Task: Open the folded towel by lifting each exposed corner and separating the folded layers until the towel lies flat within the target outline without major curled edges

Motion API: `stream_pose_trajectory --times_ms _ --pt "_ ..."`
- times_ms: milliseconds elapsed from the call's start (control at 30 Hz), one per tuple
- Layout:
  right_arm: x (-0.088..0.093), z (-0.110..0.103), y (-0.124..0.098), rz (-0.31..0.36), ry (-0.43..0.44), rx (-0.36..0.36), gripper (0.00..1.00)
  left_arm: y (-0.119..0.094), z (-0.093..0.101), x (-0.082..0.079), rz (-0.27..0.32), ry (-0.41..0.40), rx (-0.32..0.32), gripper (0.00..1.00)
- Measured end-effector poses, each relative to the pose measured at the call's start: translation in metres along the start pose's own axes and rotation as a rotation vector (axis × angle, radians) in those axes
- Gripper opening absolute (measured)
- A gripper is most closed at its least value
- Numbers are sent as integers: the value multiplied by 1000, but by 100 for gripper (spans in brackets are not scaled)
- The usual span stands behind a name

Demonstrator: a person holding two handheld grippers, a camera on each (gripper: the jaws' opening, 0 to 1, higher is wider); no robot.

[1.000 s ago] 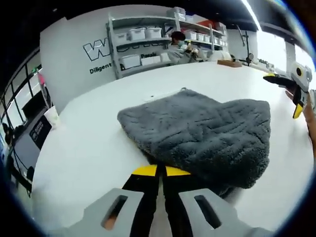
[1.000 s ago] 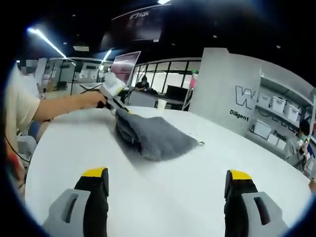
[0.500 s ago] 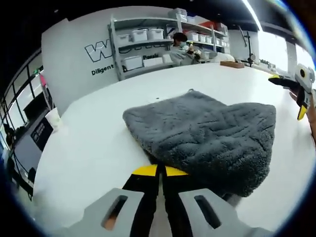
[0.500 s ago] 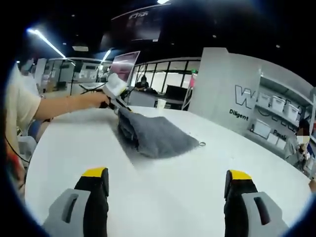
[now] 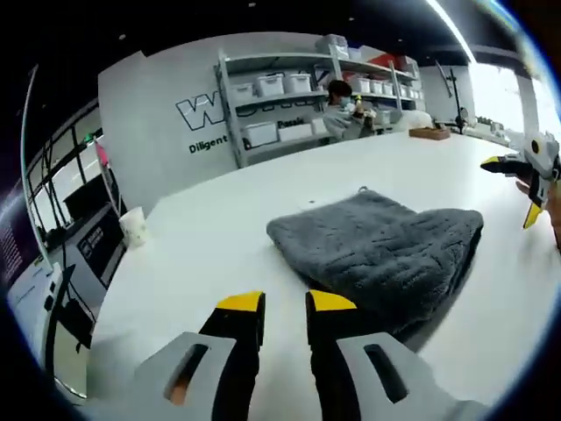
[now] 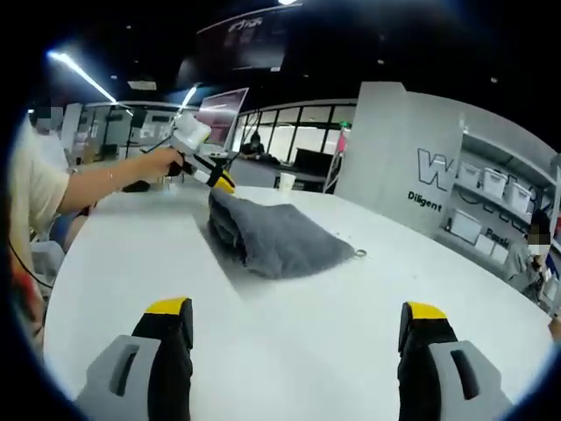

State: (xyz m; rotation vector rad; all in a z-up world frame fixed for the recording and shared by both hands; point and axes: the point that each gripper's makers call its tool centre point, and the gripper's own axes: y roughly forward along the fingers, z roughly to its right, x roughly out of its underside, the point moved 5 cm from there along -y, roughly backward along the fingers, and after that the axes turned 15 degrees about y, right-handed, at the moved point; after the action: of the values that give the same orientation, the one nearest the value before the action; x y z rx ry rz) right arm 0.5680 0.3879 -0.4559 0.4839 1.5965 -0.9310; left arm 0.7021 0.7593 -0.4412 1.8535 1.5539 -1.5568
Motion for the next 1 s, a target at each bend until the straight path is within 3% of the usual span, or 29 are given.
stream_pose_trajectory --times_ms 133,267,433,533,633,700,767,867,900,1000 --pt "2 1 1 -8 3 5 98 -19 13 0 54 -47 52 25" --pt "3 1 1 -14 3 8 98 -40 33 2 90 -88 111 34" --pt "5 0 3 -29 -4 8 98 -61 65 -10 201 -86 227 53" --pt "6 -1 4 -38 -11 4 99 -69 76 -13 214 -81 247 67" --pt "7 -1 5 -42 -15 4 99 -79 90 -19 230 -78 256 88" --pt "7 -1 5 -43 -12 3 99 -86 99 -19 208 -11 270 97" --pt "8 -1 5 -44 -10 3 99 -92 110 -17 165 30 279 100" --pt "8 -1 5 -47 -9 3 99 -103 123 -18 171 29 292 100" --pt "8 -1 6 -49 -10 1 99 -109 129 -21 198 13 289 100" --pt "7 1 6 -50 -14 4 99 -119 139 -19 188 12 249 100"
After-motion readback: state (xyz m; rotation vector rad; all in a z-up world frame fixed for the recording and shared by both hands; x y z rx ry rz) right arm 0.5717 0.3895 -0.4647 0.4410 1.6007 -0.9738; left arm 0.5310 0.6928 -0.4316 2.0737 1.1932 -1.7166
